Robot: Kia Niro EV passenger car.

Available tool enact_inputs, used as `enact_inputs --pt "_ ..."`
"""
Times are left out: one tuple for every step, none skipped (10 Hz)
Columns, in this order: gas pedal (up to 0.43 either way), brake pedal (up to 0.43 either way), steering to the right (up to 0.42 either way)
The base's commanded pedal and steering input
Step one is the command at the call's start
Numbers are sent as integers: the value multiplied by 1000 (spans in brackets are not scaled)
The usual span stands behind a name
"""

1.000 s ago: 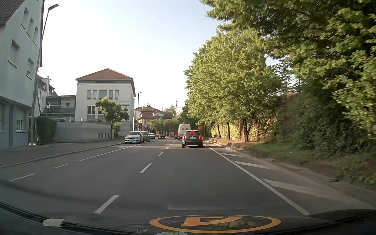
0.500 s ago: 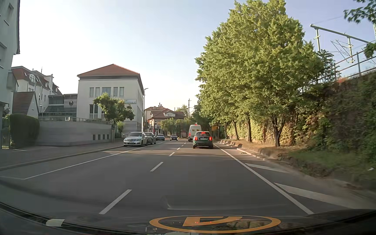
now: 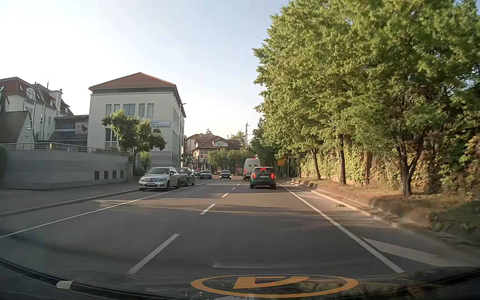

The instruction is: Follow the waypoints while adhering to traffic rules and regulations

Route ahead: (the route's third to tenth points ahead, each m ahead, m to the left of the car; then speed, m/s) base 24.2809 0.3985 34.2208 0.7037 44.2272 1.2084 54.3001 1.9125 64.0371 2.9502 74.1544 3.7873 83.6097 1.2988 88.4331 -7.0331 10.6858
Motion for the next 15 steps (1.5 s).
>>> enact_inputs --pt "110 0 -6" --pt "98 0 -6" --pt "98 0 -6" --pt "98 0 -6" --pt "98 0 -6" --pt "98 0 -6" --pt "98 0 -6" --pt "98 0 -6" --pt "87 0 -6" --pt "87 0 -6" --pt "87 0 -6" --pt "87 0 -5" --pt "87 0 -5" --pt "87 0 -5" --pt "87 0 -5"
